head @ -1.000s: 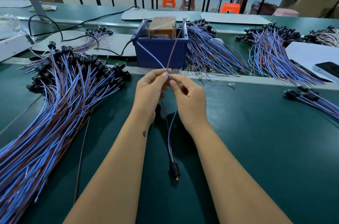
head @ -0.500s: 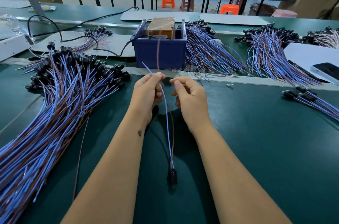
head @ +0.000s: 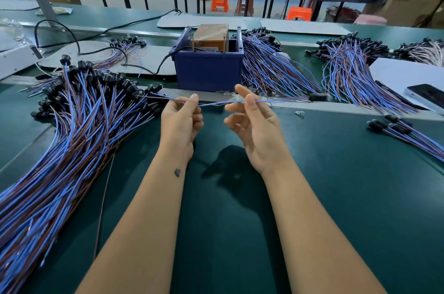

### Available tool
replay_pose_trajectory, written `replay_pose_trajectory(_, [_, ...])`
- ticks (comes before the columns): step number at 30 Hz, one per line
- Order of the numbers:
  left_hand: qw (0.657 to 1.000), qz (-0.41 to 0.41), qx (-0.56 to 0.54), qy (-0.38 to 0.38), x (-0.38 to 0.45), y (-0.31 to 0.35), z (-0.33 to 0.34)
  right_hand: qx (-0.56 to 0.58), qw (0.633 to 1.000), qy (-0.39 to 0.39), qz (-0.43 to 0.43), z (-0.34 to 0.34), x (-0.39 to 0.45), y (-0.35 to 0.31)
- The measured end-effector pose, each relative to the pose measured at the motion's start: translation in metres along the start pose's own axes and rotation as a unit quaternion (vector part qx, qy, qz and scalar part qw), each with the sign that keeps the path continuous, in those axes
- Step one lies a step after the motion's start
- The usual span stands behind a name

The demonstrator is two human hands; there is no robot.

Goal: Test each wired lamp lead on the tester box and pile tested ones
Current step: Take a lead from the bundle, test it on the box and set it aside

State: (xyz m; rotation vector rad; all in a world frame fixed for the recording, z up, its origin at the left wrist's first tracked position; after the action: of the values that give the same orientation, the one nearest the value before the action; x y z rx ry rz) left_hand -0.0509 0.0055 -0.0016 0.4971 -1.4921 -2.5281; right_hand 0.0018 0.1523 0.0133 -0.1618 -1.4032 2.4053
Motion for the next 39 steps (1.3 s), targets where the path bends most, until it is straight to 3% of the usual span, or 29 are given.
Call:
replay_pose_trajectory(3, [1.0,0.017,0.002,0.009,0.002,0.002,-0.003,0.018,0.996,0.085,-0.004,-0.017,0.006,-0.006])
replay_pose_trajectory(5, [0.995,0.078,0.054,-0.008,-0.003,0.005,-0.001,0.003,0.992,0.129,-0.017,-0.026,0.007,-0.009])
replay_pose_trajectory(9, [0.942,0.23,0.222,-0.106,-0.029,0.005,0.016,-0.036,0.978,0.2,-0.055,-0.045,0.009,-0.019])
replay_pose_trajectory(14, [0.889,0.144,0.266,-0.343,-0.078,-0.015,0.041,-0.063,0.956,0.274,-0.079,-0.09,0.013,-0.041])
replay_pose_trajectory(17, [0.848,0.129,0.288,-0.427,-0.111,-0.028,0.056,-0.2,0.938,0.27,-0.089,-0.118,0.014,-0.058])
replay_pose_trajectory(19, [0.821,0.141,0.299,-0.466,-0.134,-0.038,0.068,-0.367,0.893,0.238,-0.105,-0.133,0.017,-0.074])
replay_pose_trajectory(21, [0.792,0.17,0.304,-0.501,-0.158,-0.05,0.081,-0.517,0.826,0.192,-0.122,-0.147,0.019,-0.09])
replay_pose_trajectory(24, [0.744,0.284,0.36,-0.486,-0.189,-0.067,0.098,-0.662,0.725,0.149,-0.115,-0.172,0.018,-0.107])
replay_pose_trajectory(27, [0.731,0.343,0.346,-0.478,-0.22,-0.076,0.112,-0.749,0.641,0.141,-0.089,-0.2,0.014,-0.122])
replay_pose_trajectory(29, [0.688,0.376,0.352,-0.511,-0.24,-0.084,0.121,-0.781,0.606,0.134,-0.075,-0.215,0.009,-0.133])
replay_pose_trajectory(32, [0.595,0.415,0.397,-0.562,-0.265,-0.102,0.129,-0.801,0.579,0.139,-0.069,-0.233,0.001,-0.148])
replay_pose_trajectory(34, [0.563,0.426,0.409,-0.578,-0.277,-0.11,0.132,-0.813,0.554,0.163,-0.069,-0.243,-0.003,-0.157])
replay_pose_trajectory(36, [0.57,0.42,0.407,-0.577,-0.282,-0.114,0.135,-0.832,0.514,0.195,-0.067,-0.251,-0.006,-0.164])
replay_pose_trajectory(39, [0.612,0.384,0.389,-0.571,-0.278,-0.115,0.138,-0.858,0.46,0.216,-0.075,-0.257,-0.008,-0.166])
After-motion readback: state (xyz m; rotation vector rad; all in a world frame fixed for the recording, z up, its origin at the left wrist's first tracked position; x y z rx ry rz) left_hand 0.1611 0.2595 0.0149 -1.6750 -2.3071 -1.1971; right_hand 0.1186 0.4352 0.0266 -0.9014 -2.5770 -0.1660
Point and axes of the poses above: each hand's wrist, its own x-axis towards the middle knuckle, its own z-axis out of the palm, y = z × x, the point moved 5 cm from there along x, towards the middle knuckle, and after that the axes turned 14 degrees about y, right-handed, at the moved point
